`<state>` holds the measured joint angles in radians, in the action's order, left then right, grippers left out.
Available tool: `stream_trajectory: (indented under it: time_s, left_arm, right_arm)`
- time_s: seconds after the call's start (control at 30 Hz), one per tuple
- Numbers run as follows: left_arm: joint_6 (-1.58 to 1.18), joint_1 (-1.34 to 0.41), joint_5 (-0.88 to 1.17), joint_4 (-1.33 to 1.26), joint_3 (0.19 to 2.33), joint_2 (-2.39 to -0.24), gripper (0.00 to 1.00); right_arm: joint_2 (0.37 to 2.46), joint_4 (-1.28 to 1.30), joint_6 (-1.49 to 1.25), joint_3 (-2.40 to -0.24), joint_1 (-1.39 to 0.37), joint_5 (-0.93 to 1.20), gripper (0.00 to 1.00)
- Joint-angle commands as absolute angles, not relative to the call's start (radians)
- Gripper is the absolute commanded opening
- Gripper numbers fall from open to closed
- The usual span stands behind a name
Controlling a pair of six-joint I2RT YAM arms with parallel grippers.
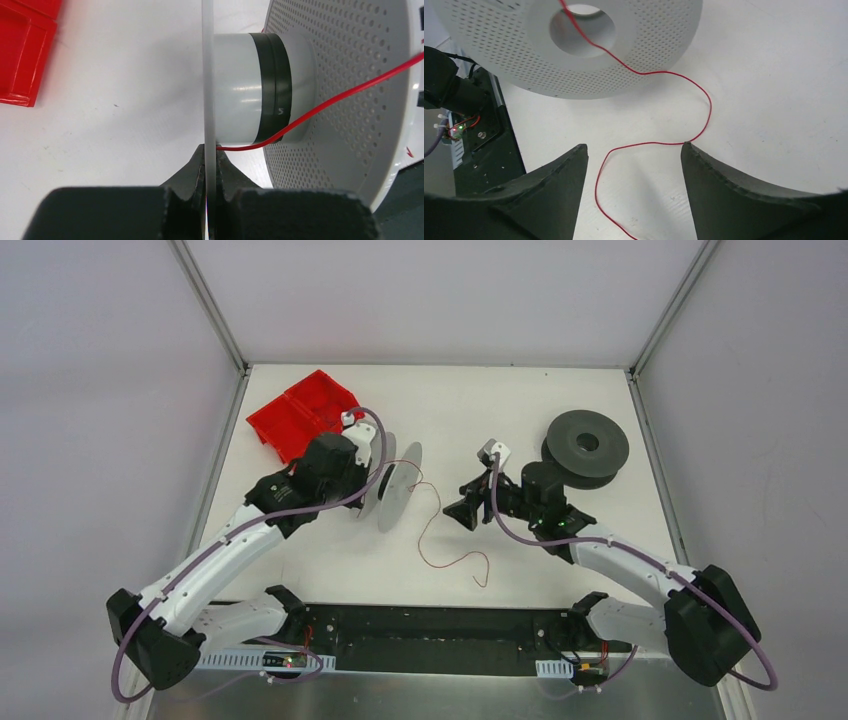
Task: Wrap the cables
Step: Wrap the cable around the cable reel.
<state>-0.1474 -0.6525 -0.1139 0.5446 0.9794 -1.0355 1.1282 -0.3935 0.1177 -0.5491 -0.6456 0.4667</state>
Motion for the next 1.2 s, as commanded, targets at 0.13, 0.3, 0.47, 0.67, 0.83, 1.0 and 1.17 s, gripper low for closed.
stream_trajectory:
  time_s: [0.13,0.3,0.47,0.67,0.83,1.0,1.17]
  left_arm:
    - [-0.207,-0.648,-0.06,0.606,1.114,-0.935,0.0]
    - [-0.211,-0.647,-0.045,0.641,1.146,-0.912,0.0]
    - [-0.218,-0.647,-0.03,0.663,1.169,-0.891,0.0]
    - [-0.235,-0.647,-0.066,0.663,1.168,-0.869,0.0]
    - [-0.228,-0.647,-0.087,0.69,1.175,-0.878,0.0]
    - [-0.182,-0.647,-0.012,0.776,1.203,-0.918,0.0]
    - [-0.186,-0.64,0.01,0.836,1.198,-0.944,0.0]
  right_arm:
    - [1.275,-0.667,0.184,-0.569,-0.643,0.526,0.76]
    - [1.414,-0.894,0.158,-0.563,-0.644,0.552,0.77]
    - [1.511,-0.963,0.116,-0.594,-0.644,0.555,0.77]
    - [1.623,-0.952,0.02,-0.631,-0.646,0.51,0.62]
    - [1.599,-0.942,-0.061,-0.631,-0.602,0.375,0.16]
    - [1.528,-0.859,-0.137,-0.676,-0.49,0.383,0.0]
    - [1.501,-0.724,-0.097,-0.725,-0.43,0.347,0.0]
